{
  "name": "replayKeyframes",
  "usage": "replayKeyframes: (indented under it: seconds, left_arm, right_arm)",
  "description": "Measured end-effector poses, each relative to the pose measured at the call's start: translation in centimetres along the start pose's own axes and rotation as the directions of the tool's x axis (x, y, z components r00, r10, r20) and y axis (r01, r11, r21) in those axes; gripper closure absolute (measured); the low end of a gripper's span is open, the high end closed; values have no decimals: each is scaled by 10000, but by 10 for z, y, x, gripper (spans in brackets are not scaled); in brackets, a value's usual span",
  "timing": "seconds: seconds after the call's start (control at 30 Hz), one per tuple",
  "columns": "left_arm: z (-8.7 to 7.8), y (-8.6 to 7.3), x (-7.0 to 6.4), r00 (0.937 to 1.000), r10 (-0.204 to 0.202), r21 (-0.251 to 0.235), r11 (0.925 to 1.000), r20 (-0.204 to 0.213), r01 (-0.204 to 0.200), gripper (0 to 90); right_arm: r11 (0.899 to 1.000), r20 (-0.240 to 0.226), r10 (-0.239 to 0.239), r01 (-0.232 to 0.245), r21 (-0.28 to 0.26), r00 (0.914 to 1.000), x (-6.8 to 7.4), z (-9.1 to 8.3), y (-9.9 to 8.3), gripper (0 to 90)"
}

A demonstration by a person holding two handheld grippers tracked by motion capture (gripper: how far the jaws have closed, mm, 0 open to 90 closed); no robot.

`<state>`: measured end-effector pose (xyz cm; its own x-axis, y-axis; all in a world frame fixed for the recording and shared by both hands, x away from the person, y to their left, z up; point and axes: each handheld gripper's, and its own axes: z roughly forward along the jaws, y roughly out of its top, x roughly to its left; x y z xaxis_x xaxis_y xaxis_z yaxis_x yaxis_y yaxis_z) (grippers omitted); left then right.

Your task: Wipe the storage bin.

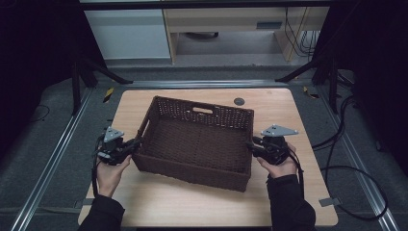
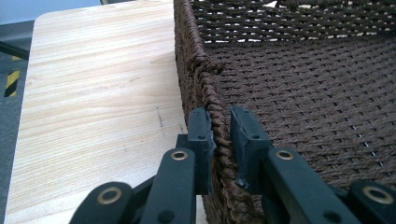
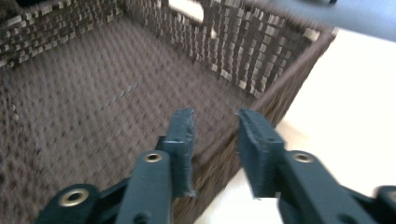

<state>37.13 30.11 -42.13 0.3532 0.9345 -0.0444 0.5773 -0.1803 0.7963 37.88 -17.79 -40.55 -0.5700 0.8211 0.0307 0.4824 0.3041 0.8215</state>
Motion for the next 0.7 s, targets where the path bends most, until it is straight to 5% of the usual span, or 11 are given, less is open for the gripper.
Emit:
replayKeyframes:
  seconds: [0.1,0.37,0.63,0.7]
  left_arm:
    - [1,1,2,10000,-5,-51,10000,30,5,775]
    - [-17,5,2,9997,158,-524,9985,-160,-166,665]
    - [-14,2,4,9999,121,-248,9996,34,-120,812]
    - [-12,3,5,10000,72,-281,9996,21,-71,822]
  right_arm:
    - [9998,286,30,-24,-193,9996,-4,5,-1,637]
    - [9999,170,110,-109,-75,9998,-2,6,-5,674]
    - [9993,-101,316,-314,195,9995,2,-3,-5,652]
    - [9998,28,162,-161,-155,9999,0,-5,-3,588]
